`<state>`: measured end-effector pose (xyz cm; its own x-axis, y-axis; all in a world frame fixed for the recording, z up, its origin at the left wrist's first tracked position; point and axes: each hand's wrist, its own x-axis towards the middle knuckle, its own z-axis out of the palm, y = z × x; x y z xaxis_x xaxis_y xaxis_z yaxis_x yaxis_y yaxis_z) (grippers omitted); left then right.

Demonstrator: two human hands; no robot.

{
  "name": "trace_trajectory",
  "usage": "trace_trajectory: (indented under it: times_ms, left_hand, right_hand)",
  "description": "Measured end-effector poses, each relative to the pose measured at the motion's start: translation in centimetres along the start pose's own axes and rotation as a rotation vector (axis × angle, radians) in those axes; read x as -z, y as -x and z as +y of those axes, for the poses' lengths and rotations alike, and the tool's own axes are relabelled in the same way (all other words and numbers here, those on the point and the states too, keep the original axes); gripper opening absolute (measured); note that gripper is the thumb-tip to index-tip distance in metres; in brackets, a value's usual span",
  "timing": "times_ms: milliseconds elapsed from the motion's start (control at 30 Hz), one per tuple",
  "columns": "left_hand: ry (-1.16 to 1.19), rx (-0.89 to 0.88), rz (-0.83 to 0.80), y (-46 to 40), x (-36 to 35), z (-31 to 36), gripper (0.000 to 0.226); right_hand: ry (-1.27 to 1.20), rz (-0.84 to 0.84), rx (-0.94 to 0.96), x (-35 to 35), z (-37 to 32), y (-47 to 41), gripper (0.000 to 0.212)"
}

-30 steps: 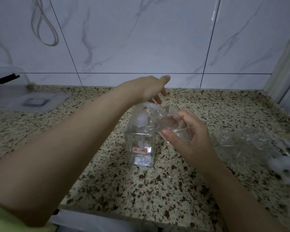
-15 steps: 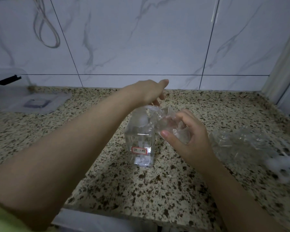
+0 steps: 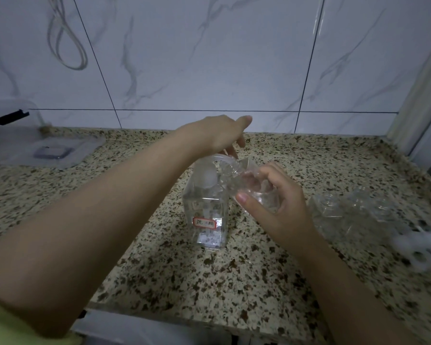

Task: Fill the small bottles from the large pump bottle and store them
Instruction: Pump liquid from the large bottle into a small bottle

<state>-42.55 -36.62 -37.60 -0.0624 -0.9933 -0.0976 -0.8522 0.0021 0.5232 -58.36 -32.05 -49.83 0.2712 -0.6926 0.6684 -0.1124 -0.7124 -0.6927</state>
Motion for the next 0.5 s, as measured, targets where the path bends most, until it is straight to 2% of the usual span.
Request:
trace_trajectory:
  times_ms: [100,267,500]
  left_hand:
    - [0.020,0.004,-0.017,0.19,0.17,-0.04,0.067]
    - [-0.001,-0.013,-0.011,0.21,0.22,0.18,0.069]
    - [0.025,-0.015,-0.015,0.38,0.32,0.16,0.069]
  right_hand:
    - [0.016,0.005,0.013,-0.06,-0.07,0.11,0.034]
    - [0.009,0.010,0.005,0.08,-0.36,0.11,0.026]
    - [0.044,0.008,0.010,0.15,-0.25,0.07,0.029]
